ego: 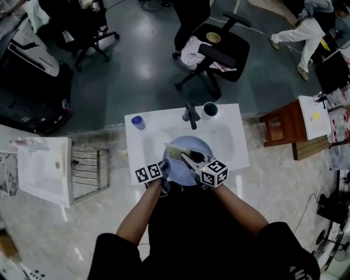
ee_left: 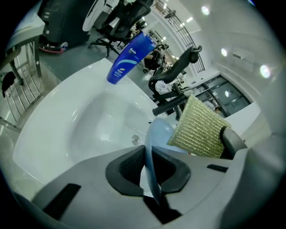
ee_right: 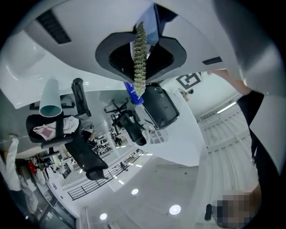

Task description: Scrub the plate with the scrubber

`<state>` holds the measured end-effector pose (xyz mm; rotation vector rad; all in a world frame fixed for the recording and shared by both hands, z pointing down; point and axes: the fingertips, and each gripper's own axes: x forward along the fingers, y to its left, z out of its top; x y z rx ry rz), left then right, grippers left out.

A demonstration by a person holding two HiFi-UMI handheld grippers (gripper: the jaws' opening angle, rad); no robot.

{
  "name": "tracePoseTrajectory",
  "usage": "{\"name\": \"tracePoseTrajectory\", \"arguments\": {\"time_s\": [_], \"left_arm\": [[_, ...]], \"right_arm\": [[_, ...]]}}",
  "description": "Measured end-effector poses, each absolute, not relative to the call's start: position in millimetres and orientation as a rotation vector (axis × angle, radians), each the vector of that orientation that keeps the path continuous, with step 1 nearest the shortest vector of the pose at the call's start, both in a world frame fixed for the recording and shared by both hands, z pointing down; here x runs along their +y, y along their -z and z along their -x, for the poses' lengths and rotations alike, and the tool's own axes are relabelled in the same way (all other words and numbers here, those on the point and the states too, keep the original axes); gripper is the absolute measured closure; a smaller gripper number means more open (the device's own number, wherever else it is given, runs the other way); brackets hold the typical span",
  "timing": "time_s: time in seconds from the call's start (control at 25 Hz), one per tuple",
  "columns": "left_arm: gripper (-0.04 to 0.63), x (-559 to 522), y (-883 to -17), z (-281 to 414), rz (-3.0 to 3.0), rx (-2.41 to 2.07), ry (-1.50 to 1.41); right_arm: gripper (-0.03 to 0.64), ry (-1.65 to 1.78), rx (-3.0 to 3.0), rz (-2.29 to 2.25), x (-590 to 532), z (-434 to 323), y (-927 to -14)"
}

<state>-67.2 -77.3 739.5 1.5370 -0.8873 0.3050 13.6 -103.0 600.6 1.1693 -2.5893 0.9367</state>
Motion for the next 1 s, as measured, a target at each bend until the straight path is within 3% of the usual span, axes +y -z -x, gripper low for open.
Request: {"name": "tracePoseTrajectory", "arguments": {"time_s": [0.32,0.8,1.0], "left_arm": [[0.575,-60.5,-712.9,72.6,-1.529,-0.906,-0.234],[0.575,-40.1,-681.7,59.9,-1.556,-1.039,-0.233],[0.575,-27.2,-676.3,36.7,-1.570,-1.062,-0.260]], "right_arm": [[0.554,-0.979,-2.626,-1.049,-101.7,12.6,-608.3],[0.538,-0.632,-2.467,-0.646,-60.6,10.3,-641.5],[0.531,-0.627,-2.444,-0.709,-60.6,-9.4,-647.8]]}}
